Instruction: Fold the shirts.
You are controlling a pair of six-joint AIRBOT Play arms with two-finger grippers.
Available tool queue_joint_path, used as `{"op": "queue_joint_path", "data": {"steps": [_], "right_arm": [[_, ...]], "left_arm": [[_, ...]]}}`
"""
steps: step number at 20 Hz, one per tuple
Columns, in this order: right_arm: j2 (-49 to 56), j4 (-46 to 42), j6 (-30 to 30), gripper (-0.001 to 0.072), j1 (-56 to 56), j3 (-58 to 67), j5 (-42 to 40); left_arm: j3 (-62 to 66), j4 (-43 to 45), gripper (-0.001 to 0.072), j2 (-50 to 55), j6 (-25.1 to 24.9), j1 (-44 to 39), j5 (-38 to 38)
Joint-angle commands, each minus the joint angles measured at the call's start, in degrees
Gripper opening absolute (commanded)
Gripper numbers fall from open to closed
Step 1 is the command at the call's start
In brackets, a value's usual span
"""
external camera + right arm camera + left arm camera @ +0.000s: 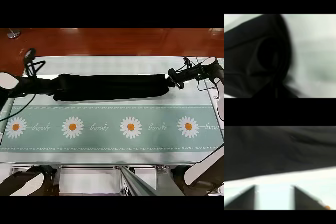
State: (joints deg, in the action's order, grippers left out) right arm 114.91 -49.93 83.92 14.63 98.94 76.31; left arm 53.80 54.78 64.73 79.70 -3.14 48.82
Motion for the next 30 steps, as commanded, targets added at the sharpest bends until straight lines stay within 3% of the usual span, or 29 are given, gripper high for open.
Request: {"op": "queue_joint_path", "data": {"steps": [1,4,6,10,12,16,20,21,24,30], "right_arm": [[-4.1,-2.1,-1.4,0.0024,-1.6,2.3,4.9],[-14.5,-10.7,-1.7,0.0023,-1.6,0.0,7.7],[-24.7,-11.8,-2.4,0.0023,-0.8,-6.1,6.4],[-49.1,-14.3,-3.0,0.0023,1.4,-23.9,4.9],[-61.3,-15.6,-0.3,0.0023,1.4,-32.7,4.4],[-77.9,-14.7,4.3,0.0023,1.2,-43.9,4.6],[-82.3,-14.5,5.8,0.0024,1.2,-44.3,5.3],[-82.2,-14.4,6.1,0.0024,1.2,-44.3,5.6],[-82.0,-11.7,5.8,0.0024,1.2,-44.3,4.4],[-80.4,-10.4,5.8,0.0024,1.2,-44.3,2.1]], "left_arm": [[-0.6,-1.7,0.0029,0.9,-3.1,-7.3,-1.9],[0.0,-4.4,0.0029,2.0,-4.7,-11.5,-2.7],[0.0,-4.3,0.0029,2.1,-5.2,-15.4,-5.1],[0.3,-4.3,0.0028,2.8,-2.8,-24.1,-13.9],[1.6,-4.3,0.0028,5.2,-2.4,-28.8,-19.6],[15.0,-4.3,0.0028,19.8,-1.9,-35.7,-14.4],[33.3,-4.3,0.0028,37.1,1.9,-42.2,-5.9],[37.2,-5.7,0.0028,41.1,4.7,-43.5,-3.2],[44.5,-14.4,0.0028,49.9,5.0,-47.2,0.5],[48.8,-20.9,0.0029,53.0,2.0,-50.0,8.5]]}}
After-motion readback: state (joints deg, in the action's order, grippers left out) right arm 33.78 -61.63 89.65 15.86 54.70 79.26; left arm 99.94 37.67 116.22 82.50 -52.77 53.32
